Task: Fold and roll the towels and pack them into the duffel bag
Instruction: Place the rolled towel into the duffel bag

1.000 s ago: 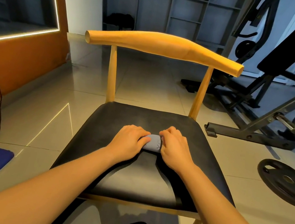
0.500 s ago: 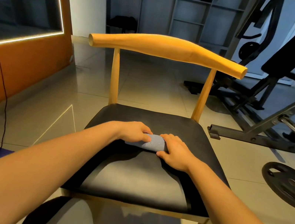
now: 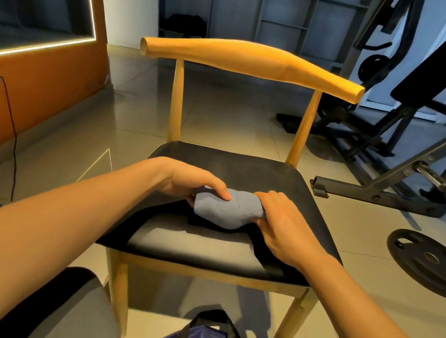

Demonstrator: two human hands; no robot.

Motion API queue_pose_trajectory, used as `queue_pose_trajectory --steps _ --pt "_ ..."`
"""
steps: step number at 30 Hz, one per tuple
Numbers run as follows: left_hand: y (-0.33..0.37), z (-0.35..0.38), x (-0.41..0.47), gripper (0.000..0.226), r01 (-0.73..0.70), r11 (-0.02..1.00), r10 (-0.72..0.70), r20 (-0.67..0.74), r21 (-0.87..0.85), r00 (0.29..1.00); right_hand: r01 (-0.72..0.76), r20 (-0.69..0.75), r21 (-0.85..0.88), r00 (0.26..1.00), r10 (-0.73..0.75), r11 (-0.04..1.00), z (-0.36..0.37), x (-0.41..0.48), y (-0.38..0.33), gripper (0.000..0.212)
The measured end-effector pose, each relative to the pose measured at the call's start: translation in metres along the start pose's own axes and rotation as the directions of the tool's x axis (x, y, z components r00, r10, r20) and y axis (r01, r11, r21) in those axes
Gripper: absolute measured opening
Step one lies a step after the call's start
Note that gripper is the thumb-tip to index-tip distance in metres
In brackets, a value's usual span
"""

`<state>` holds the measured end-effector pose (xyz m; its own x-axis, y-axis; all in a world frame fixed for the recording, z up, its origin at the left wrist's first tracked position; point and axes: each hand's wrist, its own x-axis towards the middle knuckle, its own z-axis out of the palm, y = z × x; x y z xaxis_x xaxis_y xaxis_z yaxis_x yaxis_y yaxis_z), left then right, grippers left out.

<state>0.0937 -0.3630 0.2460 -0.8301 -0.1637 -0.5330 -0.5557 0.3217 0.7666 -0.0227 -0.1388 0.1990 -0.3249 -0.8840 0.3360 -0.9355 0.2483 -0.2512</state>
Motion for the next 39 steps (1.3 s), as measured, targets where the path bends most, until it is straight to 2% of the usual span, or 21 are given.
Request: queue_pose_trajectory --steps 2,4,6,9,11,13,16,18,20,22,24,25,26,28,30,31,33,34,35,37,39 --pt "-0.001 0.014 -0.016 0.055 -0.038 0.993 0.041 0.029 -0.11 0.999 -0.035 -0.043 -0.003 0.998 0.035 0.999 -0.007 -0.013 -0.004 0.037" --pt "-0.004 0.029 -0.027 0.069 -0.034 0.981 0.035 0.001 -0.19 0.999 -0.067 -0.112 -0.084 0.992 0.057 0.994 -0.012 -0.027 -0.007 0.046" --pt "-0.007 0.048 -0.039 0.082 0.009 0.976 -0.028 -0.083 -0.216 0.996 -0.07 -0.183 -0.229 0.983 0.027 0.971 -0.014 -0.04 -0.008 0.05" --pt "-0.015 0.076 -0.053 0.081 0.062 0.957 -0.119 -0.189 -0.284 0.975 -0.125 -0.255 -0.342 0.966 0.036 0.931 -0.009 -0.059 -0.009 0.056" --pt "-0.019 0.096 -0.059 0.072 0.006 0.901 -0.111 -0.217 -0.433 0.97 -0.141 -0.296 -0.353 0.955 0.032 0.925 -0.004 -0.074 -0.016 0.055" --pt "-0.017 0.117 -0.066 0.049 -0.089 0.801 -0.074 -0.244 -0.592 0.967 -0.155 -0.342 -0.377 0.94 0.018 0.913 0.001 -0.089 -0.027 0.048" --pt "-0.014 0.139 -0.071 0.026 -0.229 0.665 -0.043 -0.343 -0.711 0.938 -0.191 -0.361 -0.398 0.932 0.038 0.898 0.009 -0.116 -0.045 0.046" --pt "-0.016 0.149 -0.072 0.025 -0.281 0.664 -0.009 -0.384 -0.693 0.923 -0.211 -0.363 -0.362 0.929 0.071 0.908 0.014 -0.136 -0.056 0.038" --pt "-0.023 0.16 -0.071 0.027 -0.319 0.725 0.037 -0.428 -0.61 0.903 -0.227 -0.342 -0.27 0.931 0.127 0.936 0.02 -0.156 -0.068 0.027" --pt "-0.03 0.17 -0.07 0.033 -0.349 0.801 0.112 -0.451 -0.486 0.886 -0.244 -0.264 -0.112 0.942 0.208 0.963 0.024 -0.175 -0.078 0.025" --pt "-0.036 0.174 -0.072 0.032 -0.359 0.856 0.195 -0.41 -0.373 0.891 -0.283 -0.133 0.14 0.944 0.301 0.949 0.026 -0.192 -0.081 0.03" --pt "-0.037 0.175 -0.074 0.03 -0.361 0.879 0.24 -0.366 -0.31 0.899 -0.324 -0.07 0.32 0.929 0.363 0.89 0.025 -0.198 -0.082 0.036" --pt "-0.039 0.175 -0.076 0.026 -0.365 0.899 0.285 -0.308 -0.242 0.908 -0.375 -0.012 0.517 0.896 0.445 0.77 0.021 -0.204 -0.082 0.044" --pt "-0.04 0.18 -0.079 0.019 -0.372 0.92 0.351 -0.161 -0.124 0.922 -0.443 0.184 0.822 0.8 0.571 0.356 0.018 -0.212 -0.078 0.061" --pt "-0.041 0.19 -0.078 0.019 -0.364 0.927 0.364 -0.023 -0.09 0.931 -0.498 0.46 0.866 0.76 0.46 -0.043 0.024 -0.22 -0.077 0.075" --pt "-0.043 0.195 -0.074 0.02 -0.355 0.93 0.359 0.025 -0.091 0.933 -0.52 0.544 0.837 0.753 0.369 -0.174 0.03 -0.226 -0.078 0.076" --pt "-0.05 0.205 -0.064 0.023 -0.327 0.942 0.332 0.071 -0.075 0.941 -0.527 0.612 0.779 0.759 0.224 -0.341 0.044 -0.237 -0.081 0.071" --pt "-0.055 0.209 -0.058 0.025 -0.31 0.949 0.314 0.08 -0.055 0.946 -0.527 0.617 0.764 0.767 0.179 -0.372 0.049 -0.241 -0.082 0.069" --pt "-0.061 0.212 -0.052 0.029 -0.286 0.958 0.288 0.085 -0.034 0.954 -0.535 0.612 0.766 0.775 0.154 -0.356 0.054 -0.243 -0.082 0.067" --pt "-0.077 0.221 -0.038 0.034 -0.22 0.975 0.219 0.084 0.003 0.972 -0.588 0.626 0.778 0.755 0.195 -0.221 0.065 -0.246 -0.08 0.066" --pt "-0.096 0.231 -0.021 0.035 -0.144 0.989 0.142 0.064 0.024 0.988 -0.658 0.644 0.749 0.698 0.312 -0.074 0.081 -0.249 -0.075 0.048"
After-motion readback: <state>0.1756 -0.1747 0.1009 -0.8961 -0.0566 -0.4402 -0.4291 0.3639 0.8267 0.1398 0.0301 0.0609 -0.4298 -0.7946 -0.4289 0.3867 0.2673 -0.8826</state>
